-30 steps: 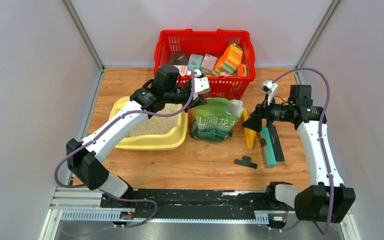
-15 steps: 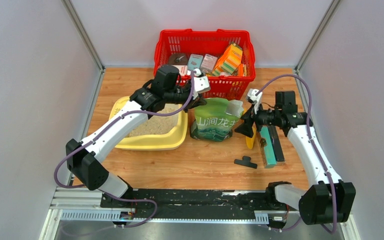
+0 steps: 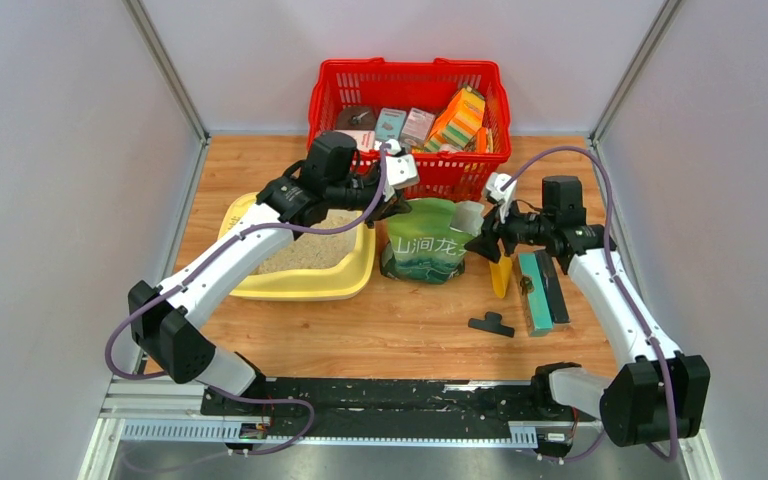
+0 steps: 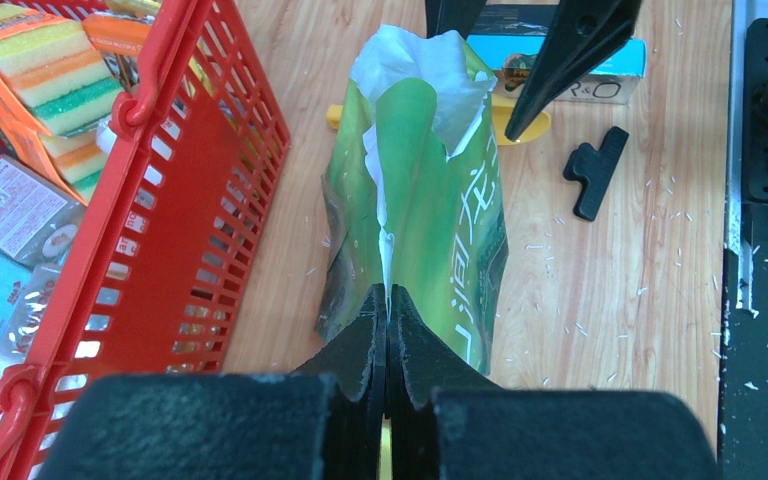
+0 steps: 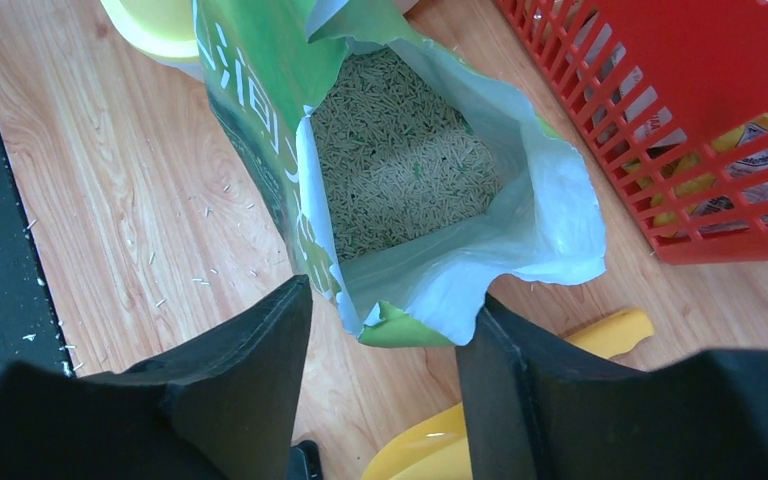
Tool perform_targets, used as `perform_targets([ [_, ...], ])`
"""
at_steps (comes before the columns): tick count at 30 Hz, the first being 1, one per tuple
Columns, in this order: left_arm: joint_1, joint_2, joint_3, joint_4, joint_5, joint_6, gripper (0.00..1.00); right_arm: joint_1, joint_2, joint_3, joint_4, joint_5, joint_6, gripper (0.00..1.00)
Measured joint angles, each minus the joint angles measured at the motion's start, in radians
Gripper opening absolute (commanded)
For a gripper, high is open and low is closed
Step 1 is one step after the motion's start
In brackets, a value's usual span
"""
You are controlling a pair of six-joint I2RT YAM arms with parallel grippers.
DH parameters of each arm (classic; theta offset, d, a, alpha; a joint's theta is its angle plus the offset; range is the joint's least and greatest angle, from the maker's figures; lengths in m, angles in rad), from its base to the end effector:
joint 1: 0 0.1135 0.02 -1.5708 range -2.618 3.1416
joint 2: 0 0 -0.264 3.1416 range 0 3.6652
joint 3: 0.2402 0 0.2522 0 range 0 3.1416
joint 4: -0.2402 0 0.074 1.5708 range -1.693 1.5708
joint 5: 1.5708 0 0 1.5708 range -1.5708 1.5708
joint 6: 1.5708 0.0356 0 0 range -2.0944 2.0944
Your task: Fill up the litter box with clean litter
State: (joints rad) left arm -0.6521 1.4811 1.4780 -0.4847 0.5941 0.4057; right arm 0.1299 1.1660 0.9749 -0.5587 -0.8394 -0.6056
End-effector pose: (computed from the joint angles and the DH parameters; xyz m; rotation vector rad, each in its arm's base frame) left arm 0.2525 -0.2179 0.3872 1.3394 1.5552 -0.7624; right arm 0.2340 0.0573 0.3019 -1.1235 1.7937 0.6879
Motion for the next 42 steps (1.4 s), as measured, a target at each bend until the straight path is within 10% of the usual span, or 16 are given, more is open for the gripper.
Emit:
perform_targets([
  [10,0.0,-0.003,0.0,-0.015,0.0,0.005,0.0,0.019,0.012,-0.055,0.074,-0.039,0.023,0.39],
  [14,0.0,-0.01,-0.003,-0.018,0.001,0.009,0.0,0.068,0.012,-0.08,0.117,-0.022,0.042,0.18],
  [17,0.005,-0.033,-0.027,-0.018,0.01,0.012,0.2,0.112,0.015,-0.079,0.129,0.01,0.072,0.07],
  [22,0.042,-0.109,-0.072,0.0,0.037,-0.002,0.43,0.127,0.056,-0.04,0.105,0.047,0.089,0.02],
  [29,0.172,-0.19,-0.046,0.125,0.013,-0.034,0.45,0.131,0.051,-0.026,0.068,0.076,0.076,0.0],
  [42,0.188,0.266,0.057,0.208,0.045,-0.009,0.41,0.135,0.017,-0.047,0.063,0.079,0.074,0.0],
])
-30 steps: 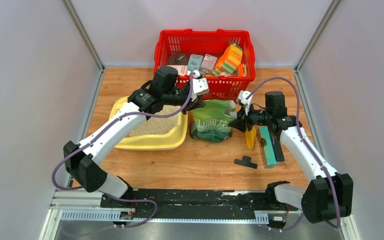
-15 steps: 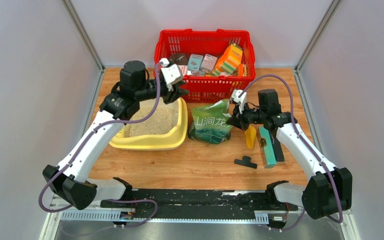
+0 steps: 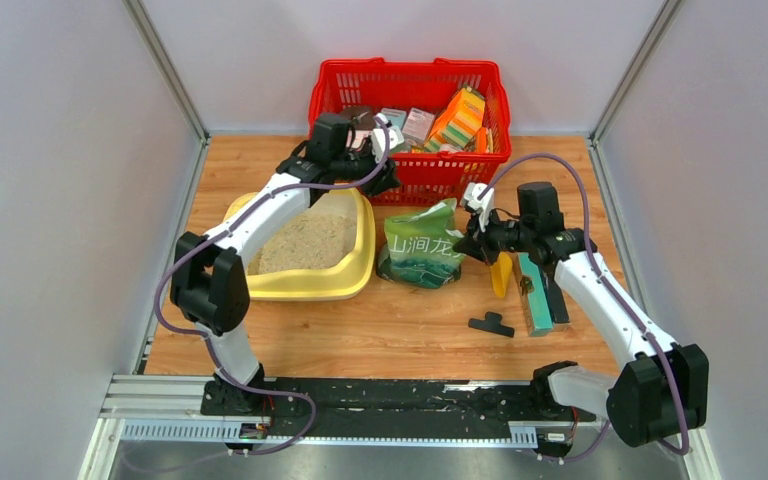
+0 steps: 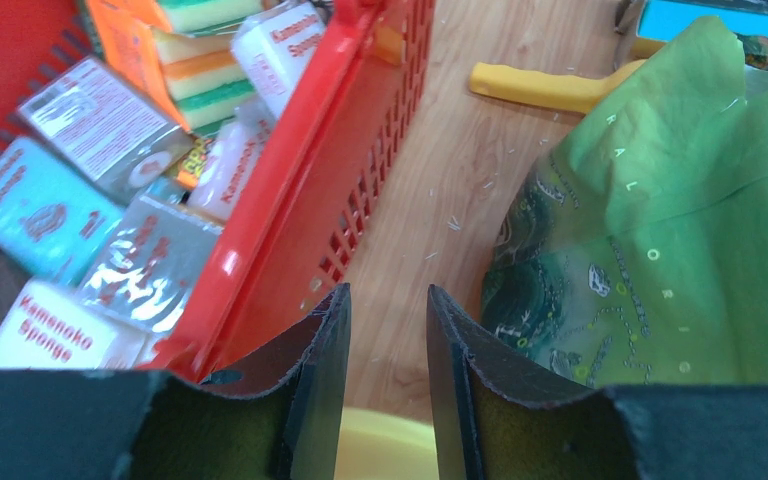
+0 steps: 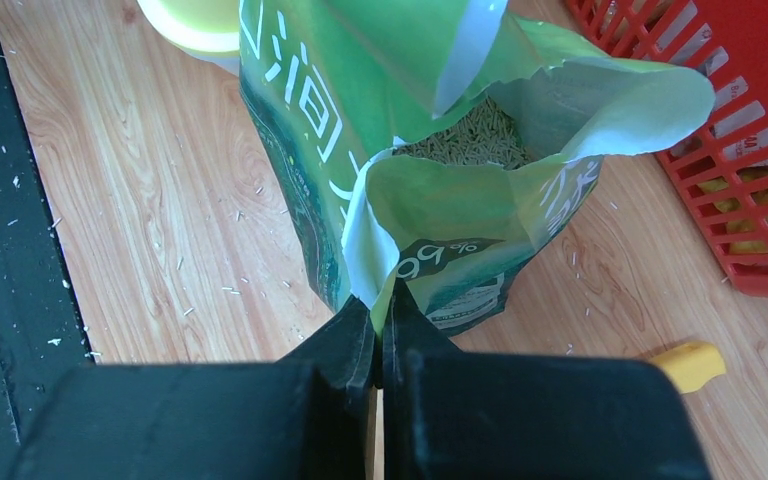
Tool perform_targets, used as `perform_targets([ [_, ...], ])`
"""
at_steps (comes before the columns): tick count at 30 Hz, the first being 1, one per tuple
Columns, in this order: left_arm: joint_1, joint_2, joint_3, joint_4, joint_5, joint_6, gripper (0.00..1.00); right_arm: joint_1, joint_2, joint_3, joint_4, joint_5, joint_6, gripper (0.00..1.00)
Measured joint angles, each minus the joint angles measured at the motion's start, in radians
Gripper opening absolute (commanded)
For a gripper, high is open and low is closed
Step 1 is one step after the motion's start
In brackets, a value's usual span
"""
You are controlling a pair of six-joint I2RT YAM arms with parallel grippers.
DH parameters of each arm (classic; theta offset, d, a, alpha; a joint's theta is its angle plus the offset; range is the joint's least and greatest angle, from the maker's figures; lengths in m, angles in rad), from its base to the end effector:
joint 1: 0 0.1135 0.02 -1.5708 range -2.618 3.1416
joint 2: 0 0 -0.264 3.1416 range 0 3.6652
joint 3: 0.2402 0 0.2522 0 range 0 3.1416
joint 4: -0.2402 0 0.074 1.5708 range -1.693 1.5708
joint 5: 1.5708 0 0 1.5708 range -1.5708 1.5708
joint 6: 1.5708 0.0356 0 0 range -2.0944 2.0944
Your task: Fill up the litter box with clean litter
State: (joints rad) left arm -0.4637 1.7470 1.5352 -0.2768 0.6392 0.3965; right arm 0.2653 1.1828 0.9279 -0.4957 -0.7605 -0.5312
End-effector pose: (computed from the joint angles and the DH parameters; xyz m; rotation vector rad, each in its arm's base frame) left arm 0.3563 -0.2019 0.3324 1.1868 1.6401 -0.6968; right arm 0.2303 0.0880 0.2861 -1.1739 1.8303 0.7252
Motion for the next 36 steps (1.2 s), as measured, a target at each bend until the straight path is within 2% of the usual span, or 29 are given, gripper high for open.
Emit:
perform_targets([
  [15,-0.11,0.163,0.103,0.059,0.158,0.099,0.39,0.0,0.0,0.0,-0.005,-0.023,0.0,0.01],
  [21,-0.152,0.209,0.103,0.134,0.214,0.053,0.37,0.0,0.016,0.012,-0.018,-0.035,0.003,0.01],
  [36,-0.197,0.212,0.097,0.297,0.356,-0.112,0.35,-0.001,0.053,0.048,-0.037,-0.042,0.003,0.02],
])
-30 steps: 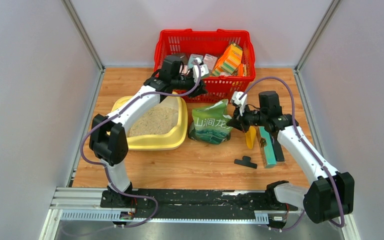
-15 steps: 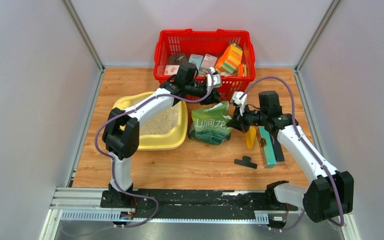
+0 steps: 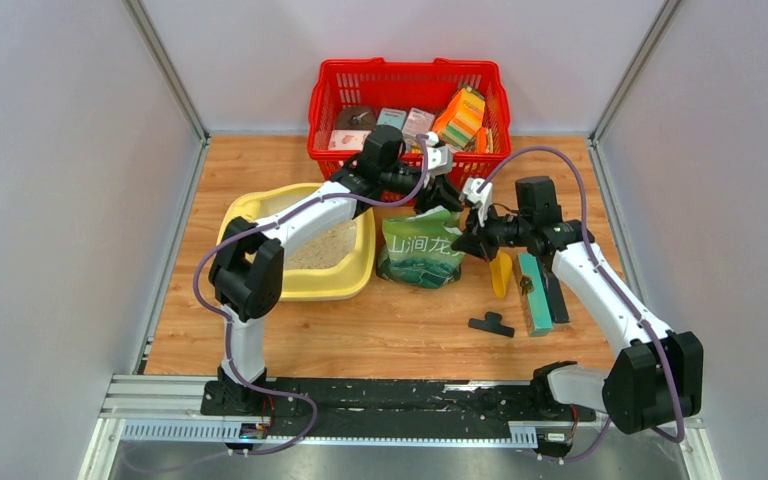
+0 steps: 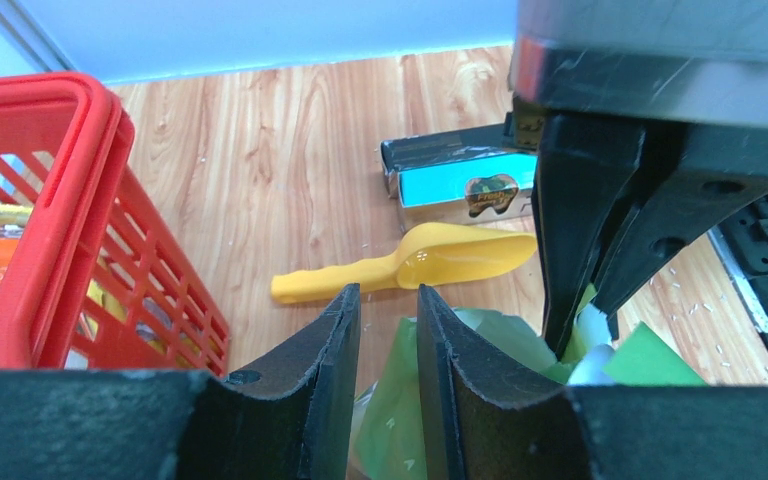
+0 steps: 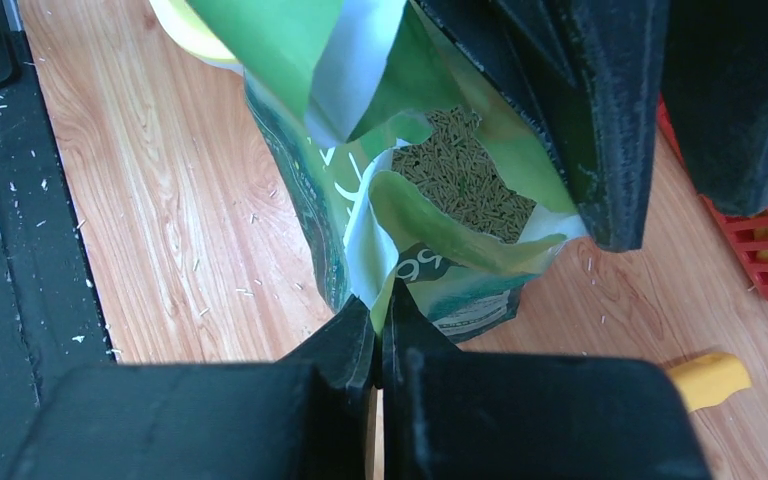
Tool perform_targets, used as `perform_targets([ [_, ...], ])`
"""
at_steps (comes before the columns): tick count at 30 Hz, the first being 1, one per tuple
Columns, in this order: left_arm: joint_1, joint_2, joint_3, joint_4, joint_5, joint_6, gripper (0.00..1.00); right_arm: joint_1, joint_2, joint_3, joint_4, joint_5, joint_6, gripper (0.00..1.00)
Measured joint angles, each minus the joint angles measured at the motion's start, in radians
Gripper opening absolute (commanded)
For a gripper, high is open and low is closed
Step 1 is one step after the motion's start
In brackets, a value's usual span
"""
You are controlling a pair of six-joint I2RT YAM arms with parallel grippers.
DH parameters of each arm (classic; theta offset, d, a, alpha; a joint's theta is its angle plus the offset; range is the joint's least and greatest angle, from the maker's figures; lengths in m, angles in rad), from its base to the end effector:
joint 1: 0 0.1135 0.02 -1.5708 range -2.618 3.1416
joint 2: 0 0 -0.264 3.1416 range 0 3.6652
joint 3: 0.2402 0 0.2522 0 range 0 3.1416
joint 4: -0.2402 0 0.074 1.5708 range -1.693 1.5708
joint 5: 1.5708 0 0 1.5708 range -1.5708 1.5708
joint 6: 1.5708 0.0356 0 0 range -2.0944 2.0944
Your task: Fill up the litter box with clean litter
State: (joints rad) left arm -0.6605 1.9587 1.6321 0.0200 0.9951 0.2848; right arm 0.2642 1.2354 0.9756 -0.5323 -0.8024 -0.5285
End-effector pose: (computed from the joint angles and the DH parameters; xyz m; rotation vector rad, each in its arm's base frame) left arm 0.3450 -0.3059 0.3079 1.4264 1.2500 -1.1814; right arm 0.2391 0.0912 0.2876 -1.1810 1.8479 0.7917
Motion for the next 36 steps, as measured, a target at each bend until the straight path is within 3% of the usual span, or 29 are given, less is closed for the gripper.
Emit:
perform_targets([
  [9,0.001,0.007,-0.002,0.06,-0.011,-0.101,0.39,-0.004,0.023,0.017,0.0,0.0,0.0,0.09],
  [10,0.006,0.007,-0.002,0.084,-0.026,-0.132,0.39,-0.004,0.023,0.018,-0.001,0.0,0.0,0.13],
  [11,0.012,0.006,-0.002,0.106,-0.046,-0.155,0.4,-0.004,0.023,0.019,0.0,0.0,0.0,0.24],
  [14,0.032,-0.007,-0.001,0.131,-0.124,-0.181,0.4,-0.006,0.022,0.024,0.002,0.001,0.004,0.44],
  [20,0.106,-0.082,-0.024,0.053,-0.251,-0.114,0.39,-0.006,0.012,0.024,0.032,0.014,0.02,0.51],
  [25,0.138,-0.154,-0.103,-0.017,-0.285,-0.038,0.39,-0.011,0.011,0.024,0.067,0.035,0.052,0.4],
  [30,0.126,-0.164,-0.123,-0.097,-0.289,0.03,0.39,-0.019,0.01,0.025,0.078,0.033,0.068,0.18],
  [36,0.114,-0.101,-0.071,-0.111,-0.256,0.066,0.39,-0.019,0.006,0.026,0.066,0.023,0.058,0.08],
])
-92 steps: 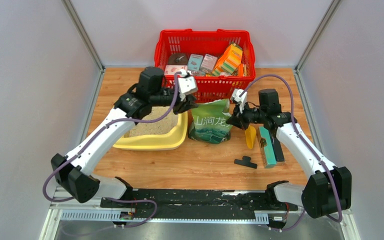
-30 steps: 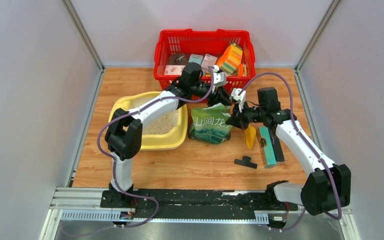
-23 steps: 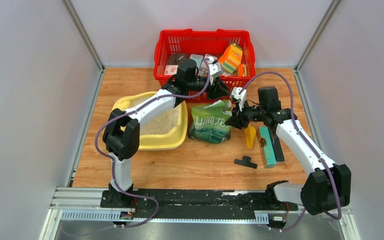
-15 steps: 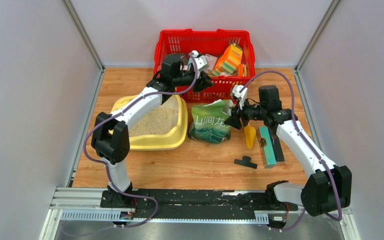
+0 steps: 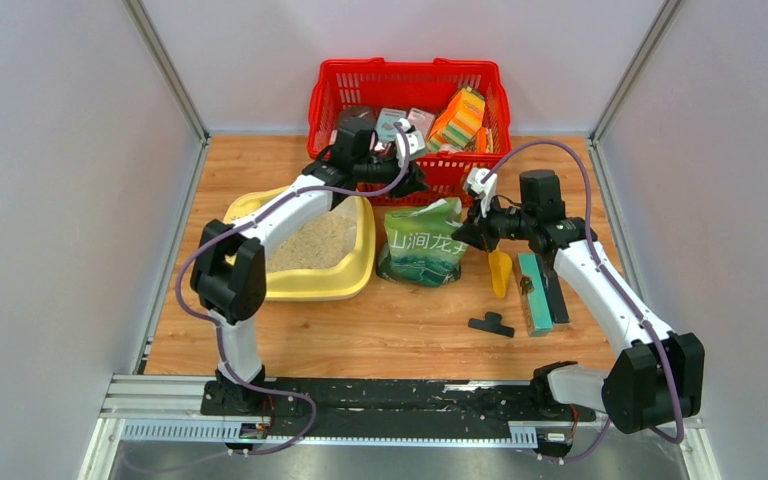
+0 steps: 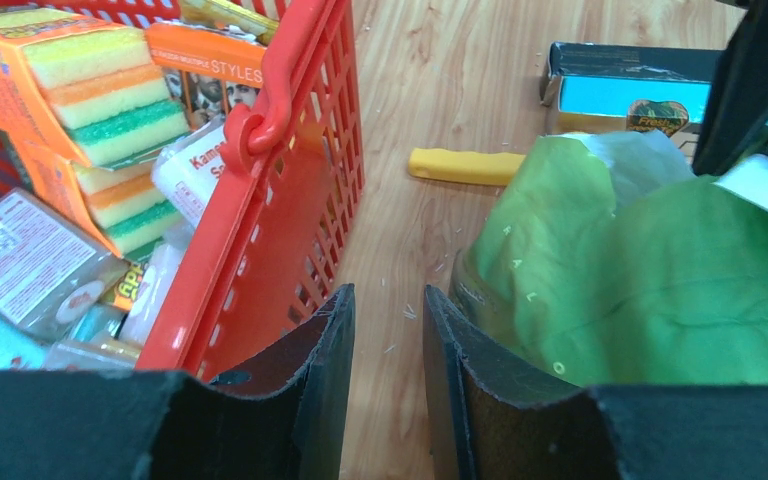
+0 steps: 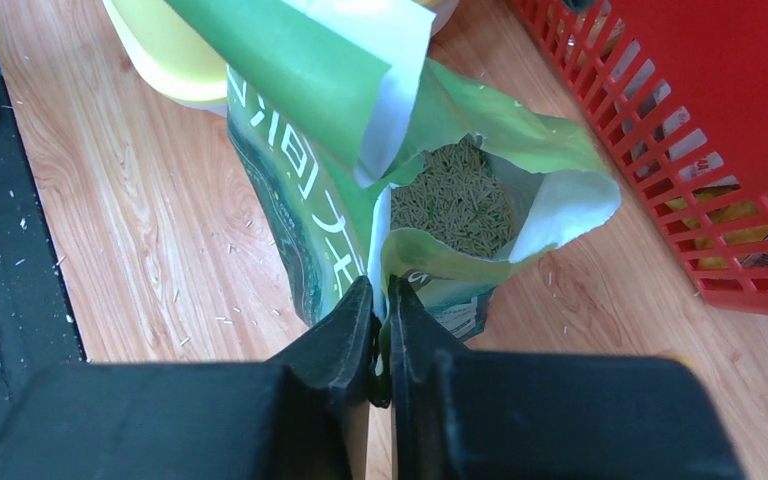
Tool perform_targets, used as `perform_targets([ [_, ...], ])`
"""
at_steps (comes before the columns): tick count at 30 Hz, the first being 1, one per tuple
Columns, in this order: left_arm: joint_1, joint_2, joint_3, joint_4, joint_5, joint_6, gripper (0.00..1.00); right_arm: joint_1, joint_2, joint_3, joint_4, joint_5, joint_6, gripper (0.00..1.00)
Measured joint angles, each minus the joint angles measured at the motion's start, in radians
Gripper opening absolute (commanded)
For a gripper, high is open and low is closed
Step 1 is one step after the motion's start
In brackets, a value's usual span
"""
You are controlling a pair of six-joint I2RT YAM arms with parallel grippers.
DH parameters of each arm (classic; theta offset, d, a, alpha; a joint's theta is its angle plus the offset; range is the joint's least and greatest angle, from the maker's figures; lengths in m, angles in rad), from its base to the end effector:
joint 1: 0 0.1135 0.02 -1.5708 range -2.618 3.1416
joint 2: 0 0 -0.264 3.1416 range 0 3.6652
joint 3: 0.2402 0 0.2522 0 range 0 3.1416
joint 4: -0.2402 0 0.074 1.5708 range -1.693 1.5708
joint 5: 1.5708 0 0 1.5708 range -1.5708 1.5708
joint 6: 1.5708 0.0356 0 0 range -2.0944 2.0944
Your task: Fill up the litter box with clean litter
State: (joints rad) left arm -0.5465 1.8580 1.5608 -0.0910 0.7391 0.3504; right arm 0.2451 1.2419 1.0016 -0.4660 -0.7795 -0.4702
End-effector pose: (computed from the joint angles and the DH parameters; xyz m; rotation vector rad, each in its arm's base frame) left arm 0.3630 -0.2489 0.3143 1.2572 1.4838 -0.8493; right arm 0.2486 0.0880 0.2989 -1.1088 1.8292 0.7489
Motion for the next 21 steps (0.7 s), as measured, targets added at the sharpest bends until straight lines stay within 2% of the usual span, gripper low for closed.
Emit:
perform_targets([
  [7,-0.057,0.148,0.115,-0.003,0.065,0.023,0.39,0.0,-0.006,0.0,-0.014,-0.008,-0.021,0.07],
  [17,-0.106,0.151,0.116,0.05,0.154,-0.032,0.36,-0.014,-0.011,0.0,-0.034,-0.01,-0.024,0.07],
  [21,-0.113,0.151,0.113,0.064,0.196,-0.069,0.31,-0.034,-0.016,0.0,-0.034,-0.019,-0.024,0.07],
])
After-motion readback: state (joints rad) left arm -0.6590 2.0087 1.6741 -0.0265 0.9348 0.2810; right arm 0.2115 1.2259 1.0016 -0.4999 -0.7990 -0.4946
